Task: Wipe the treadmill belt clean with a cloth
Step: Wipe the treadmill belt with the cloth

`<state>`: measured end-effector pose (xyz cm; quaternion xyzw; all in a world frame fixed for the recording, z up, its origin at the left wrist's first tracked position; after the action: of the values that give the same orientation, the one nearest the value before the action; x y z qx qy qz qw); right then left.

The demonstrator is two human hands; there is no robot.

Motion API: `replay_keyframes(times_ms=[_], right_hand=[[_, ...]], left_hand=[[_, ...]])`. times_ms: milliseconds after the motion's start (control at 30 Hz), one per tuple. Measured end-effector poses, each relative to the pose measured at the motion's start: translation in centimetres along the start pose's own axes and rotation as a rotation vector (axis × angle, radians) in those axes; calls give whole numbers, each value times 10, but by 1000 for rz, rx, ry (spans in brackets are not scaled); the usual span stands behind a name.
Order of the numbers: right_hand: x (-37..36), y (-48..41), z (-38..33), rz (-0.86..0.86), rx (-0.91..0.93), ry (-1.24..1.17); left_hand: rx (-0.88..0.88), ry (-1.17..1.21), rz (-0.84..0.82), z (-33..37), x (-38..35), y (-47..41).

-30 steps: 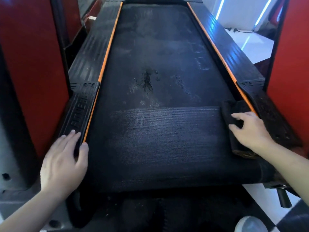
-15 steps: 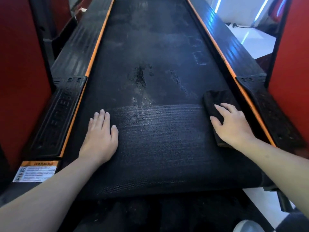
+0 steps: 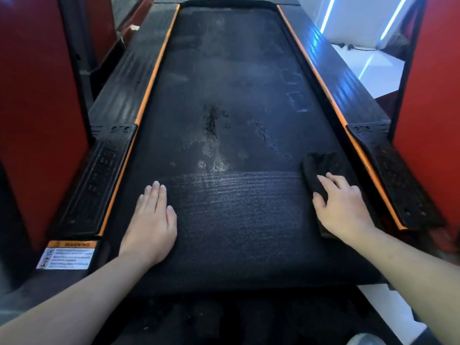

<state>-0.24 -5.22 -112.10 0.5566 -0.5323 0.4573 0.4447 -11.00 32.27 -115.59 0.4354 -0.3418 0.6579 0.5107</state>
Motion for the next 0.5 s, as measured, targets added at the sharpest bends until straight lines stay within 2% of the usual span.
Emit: replay_keyframes(times_ms=[500], right_hand=[[-3, 49, 8, 102, -11, 80]], left_hand=[[-83, -72, 16, -8, -1, 51]])
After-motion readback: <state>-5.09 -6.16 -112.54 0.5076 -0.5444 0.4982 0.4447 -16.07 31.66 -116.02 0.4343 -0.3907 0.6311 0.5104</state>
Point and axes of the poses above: each hand's wrist, its own y-axis away from the middle knuckle, its own x-axis out of the back of the hand, z = x × y, the point moved 1 cm from there along -y, towards the middle knuckle, and after that the axes turned 5 degrees about y, right-handed, at the moved point
